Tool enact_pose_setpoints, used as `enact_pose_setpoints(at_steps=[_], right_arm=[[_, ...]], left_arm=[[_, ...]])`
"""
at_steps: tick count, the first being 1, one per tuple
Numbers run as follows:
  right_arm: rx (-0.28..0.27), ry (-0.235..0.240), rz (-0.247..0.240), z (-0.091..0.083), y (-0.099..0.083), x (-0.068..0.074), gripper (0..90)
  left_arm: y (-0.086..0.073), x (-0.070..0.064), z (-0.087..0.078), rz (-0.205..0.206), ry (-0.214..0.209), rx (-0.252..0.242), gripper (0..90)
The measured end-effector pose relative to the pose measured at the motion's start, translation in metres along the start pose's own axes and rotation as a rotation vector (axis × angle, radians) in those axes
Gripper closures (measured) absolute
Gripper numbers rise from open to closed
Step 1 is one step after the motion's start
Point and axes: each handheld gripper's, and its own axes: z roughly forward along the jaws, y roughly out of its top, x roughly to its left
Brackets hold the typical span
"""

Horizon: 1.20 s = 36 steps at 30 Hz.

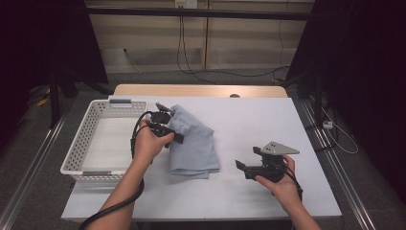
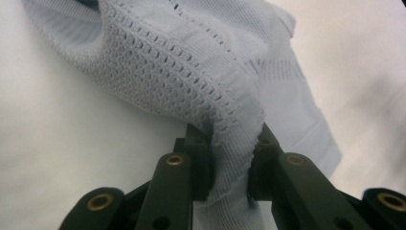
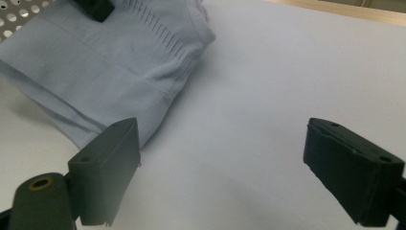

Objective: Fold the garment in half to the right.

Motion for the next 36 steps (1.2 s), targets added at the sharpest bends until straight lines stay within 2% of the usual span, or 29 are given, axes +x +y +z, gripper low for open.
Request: enact_pose_setpoints(at_steps=[11,18,26,31,36], right_arm=[[-0.02,0.022,0.01,-0.005,-0.002,-0.002,11.4],[-0.021,0.035,0.003,-0.005,-0.003,0.001,11.0],[-0.016,0.054,0.003,-0.006,-0.004,0.002,9.6],[0.003,0.062,-0.007,-0.005,-0.006,0.002,9.3],[0.017,0.066,-0.016,-0.007,-0.009,0.003,8.7]], left_arm=[[0.021,-0.004,-0.029,0.046,0.009,0.044,75.7],[0.029,-0.006,-0.043,0.066,0.016,0.065,75.7],[0.037,-0.009,-0.053,0.09,0.034,0.098,75.7],[0.04,-0.008,-0.057,0.091,0.029,0.111,75.6],[0.043,-0.009,-0.06,0.096,0.043,0.127,75.6]])
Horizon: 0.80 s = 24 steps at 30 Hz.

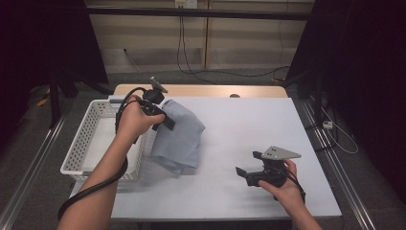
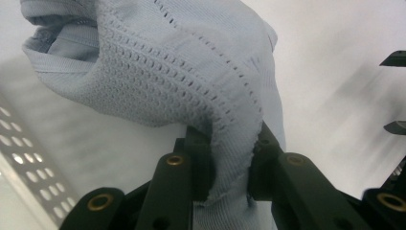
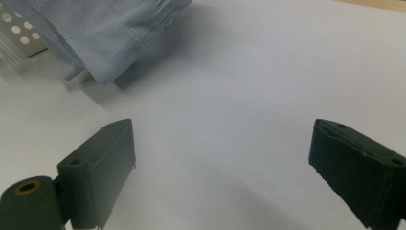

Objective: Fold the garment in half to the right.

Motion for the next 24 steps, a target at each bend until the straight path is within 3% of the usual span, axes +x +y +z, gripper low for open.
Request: enact_pose_setpoints(at_steps=[17,24], right_arm=[[-0.003,0.014,-0.017,-0.005,-0.003,0.0,8.1],[-0.004,0.021,-0.013,-0.004,-0.003,-0.002,7.7]], left_arm=[[0.01,0.0,-0.011,0.008,0.02,0.018,75.5],[0.016,0.001,-0.014,0.008,0.027,0.046,75.5]])
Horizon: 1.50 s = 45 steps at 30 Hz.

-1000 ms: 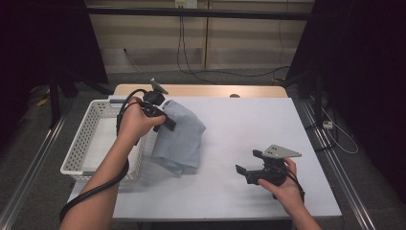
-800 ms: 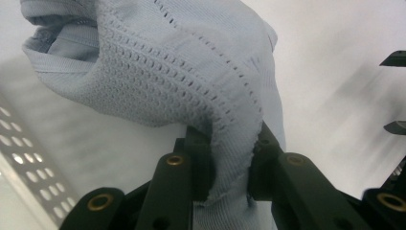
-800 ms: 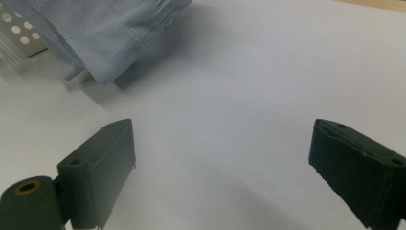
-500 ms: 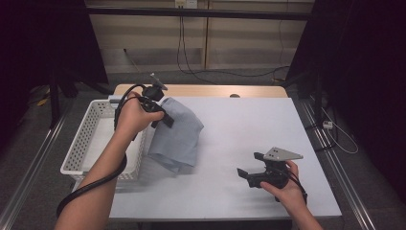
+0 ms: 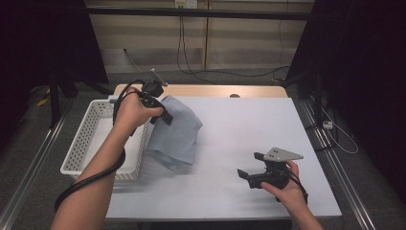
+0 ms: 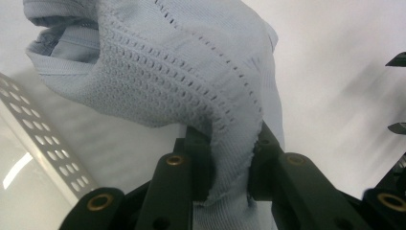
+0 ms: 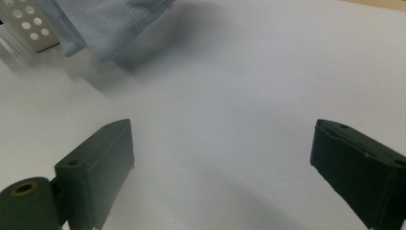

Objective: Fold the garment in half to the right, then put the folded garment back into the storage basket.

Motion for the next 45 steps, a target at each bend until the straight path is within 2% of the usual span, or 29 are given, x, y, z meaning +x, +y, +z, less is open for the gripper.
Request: enact_pose_setpoints(at_steps=[22,45], right_arm=[[-0.005,0.002,-0.008,-0.002,0.0,-0.001,7.2],[-0.017,-0.001,-0.006,-0.007,-0.001,-0.003,7.1]], left_arm=[[0.017,-0.001,-0.015,0.016,0.036,0.04,75.5],[0.028,-0.007,-0.023,0.03,0.035,0.052,75.4]])
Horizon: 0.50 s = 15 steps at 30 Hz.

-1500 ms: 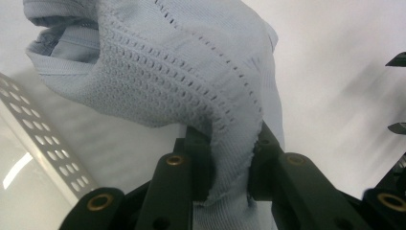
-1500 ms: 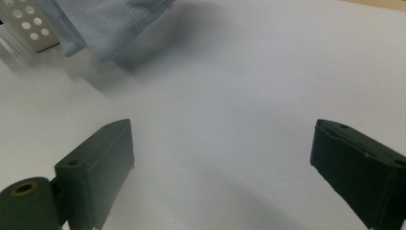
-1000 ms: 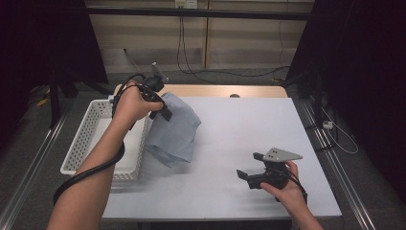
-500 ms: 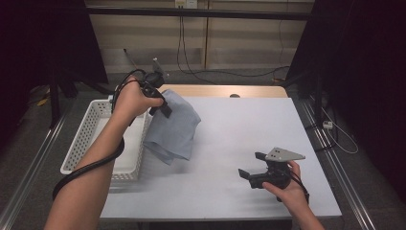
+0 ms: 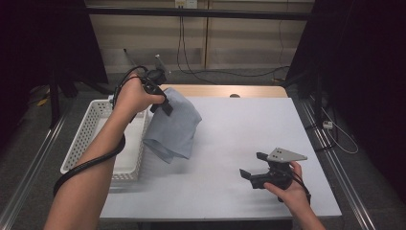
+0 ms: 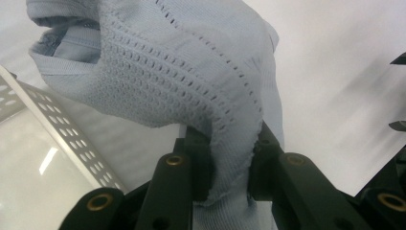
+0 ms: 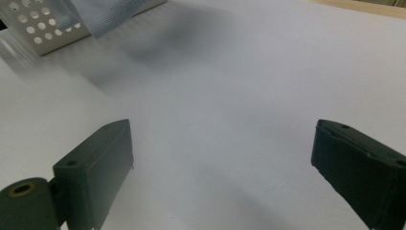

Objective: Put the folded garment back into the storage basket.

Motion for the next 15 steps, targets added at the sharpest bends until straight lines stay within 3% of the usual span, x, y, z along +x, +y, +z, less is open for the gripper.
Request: enact_pose_setpoints(at_steps=[15], right_arm=[[-0.002,0.004,0.001,0.002,0.002,0.0,7.1]], left_arm=[[0.004,0.007,-0.021,-0.005,0.015,-0.01,75.4]])
